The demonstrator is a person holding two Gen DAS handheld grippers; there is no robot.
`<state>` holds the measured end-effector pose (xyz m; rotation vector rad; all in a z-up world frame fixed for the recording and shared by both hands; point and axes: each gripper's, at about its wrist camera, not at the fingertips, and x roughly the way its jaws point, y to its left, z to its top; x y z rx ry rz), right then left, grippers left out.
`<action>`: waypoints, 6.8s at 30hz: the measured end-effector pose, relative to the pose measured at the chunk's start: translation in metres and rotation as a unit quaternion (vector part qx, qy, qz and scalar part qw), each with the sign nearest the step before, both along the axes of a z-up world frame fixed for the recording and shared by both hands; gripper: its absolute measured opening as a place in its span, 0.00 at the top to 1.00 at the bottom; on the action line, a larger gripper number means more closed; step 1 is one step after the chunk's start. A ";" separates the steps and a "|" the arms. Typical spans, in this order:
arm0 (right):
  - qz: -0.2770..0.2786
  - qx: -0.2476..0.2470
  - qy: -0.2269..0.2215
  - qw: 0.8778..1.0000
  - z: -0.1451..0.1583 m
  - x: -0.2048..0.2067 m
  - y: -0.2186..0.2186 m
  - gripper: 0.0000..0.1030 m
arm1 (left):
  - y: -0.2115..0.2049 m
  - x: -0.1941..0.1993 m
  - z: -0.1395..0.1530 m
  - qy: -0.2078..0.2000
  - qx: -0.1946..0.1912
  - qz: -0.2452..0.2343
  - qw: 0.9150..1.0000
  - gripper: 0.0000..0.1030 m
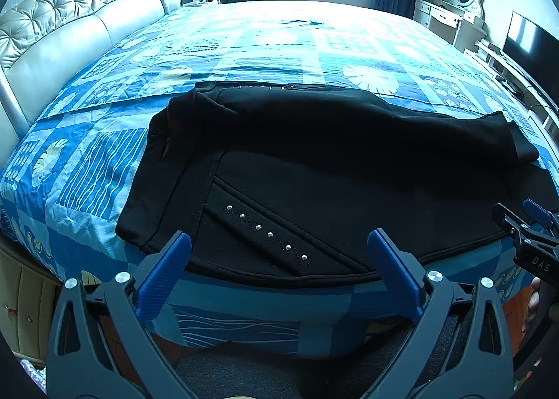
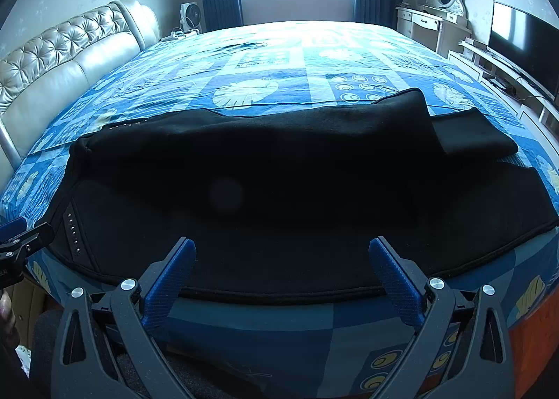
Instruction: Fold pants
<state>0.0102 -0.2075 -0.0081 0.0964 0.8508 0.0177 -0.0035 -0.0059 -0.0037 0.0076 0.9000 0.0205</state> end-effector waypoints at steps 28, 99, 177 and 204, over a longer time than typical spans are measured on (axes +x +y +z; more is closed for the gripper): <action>0.004 -0.004 0.000 1.000 -0.001 -0.001 0.005 0.04 | -0.001 -0.002 0.002 -0.003 0.003 -0.002 1.000 0.02; 0.376 0.059 0.207 0.902 -0.048 0.273 0.015 0.43 | 0.137 0.304 -0.056 0.103 0.060 -0.217 0.969 0.38; 0.252 -0.008 0.041 0.967 0.006 -0.005 0.027 0.47 | 0.214 -0.007 -0.037 0.080 -0.280 0.000 0.957 0.72; 0.029 0.278 0.092 0.956 -0.018 0.043 -0.044 0.92 | 0.191 0.018 -0.034 0.063 -0.250 0.111 0.960 0.85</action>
